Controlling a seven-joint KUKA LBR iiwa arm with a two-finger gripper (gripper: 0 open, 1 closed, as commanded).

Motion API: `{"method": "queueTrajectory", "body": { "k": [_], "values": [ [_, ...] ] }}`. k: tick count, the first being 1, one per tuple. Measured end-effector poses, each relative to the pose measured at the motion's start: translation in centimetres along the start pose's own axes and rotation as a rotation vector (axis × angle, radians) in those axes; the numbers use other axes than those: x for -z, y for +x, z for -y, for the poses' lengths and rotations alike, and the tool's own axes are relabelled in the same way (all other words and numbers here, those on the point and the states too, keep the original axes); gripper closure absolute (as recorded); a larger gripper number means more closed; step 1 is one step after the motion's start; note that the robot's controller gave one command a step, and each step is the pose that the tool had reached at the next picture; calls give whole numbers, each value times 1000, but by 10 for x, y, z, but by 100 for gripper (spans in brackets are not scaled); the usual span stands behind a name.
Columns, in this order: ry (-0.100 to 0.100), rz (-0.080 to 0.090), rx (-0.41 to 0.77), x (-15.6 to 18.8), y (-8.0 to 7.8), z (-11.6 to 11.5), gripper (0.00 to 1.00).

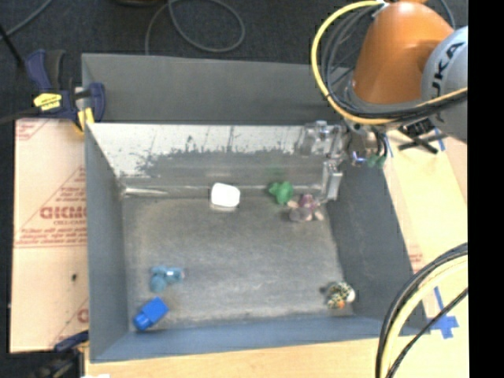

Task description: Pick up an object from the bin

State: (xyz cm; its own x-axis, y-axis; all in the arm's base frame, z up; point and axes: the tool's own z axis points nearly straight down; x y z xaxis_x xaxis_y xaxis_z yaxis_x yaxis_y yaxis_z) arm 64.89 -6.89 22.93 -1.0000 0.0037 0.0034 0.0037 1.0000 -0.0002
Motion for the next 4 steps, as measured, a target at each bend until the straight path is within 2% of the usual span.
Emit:
{"method": "queueTrajectory", "body": {
  "k": [1,2,3,4],
  "values": [
    [1,9,1,6,-1,0,0],
    [1,11,-25,-61,3,18,0],
    [2,7,5,-79,9,39,0],
    [0,16,-204,-75,15,36,0]
  ]
}}
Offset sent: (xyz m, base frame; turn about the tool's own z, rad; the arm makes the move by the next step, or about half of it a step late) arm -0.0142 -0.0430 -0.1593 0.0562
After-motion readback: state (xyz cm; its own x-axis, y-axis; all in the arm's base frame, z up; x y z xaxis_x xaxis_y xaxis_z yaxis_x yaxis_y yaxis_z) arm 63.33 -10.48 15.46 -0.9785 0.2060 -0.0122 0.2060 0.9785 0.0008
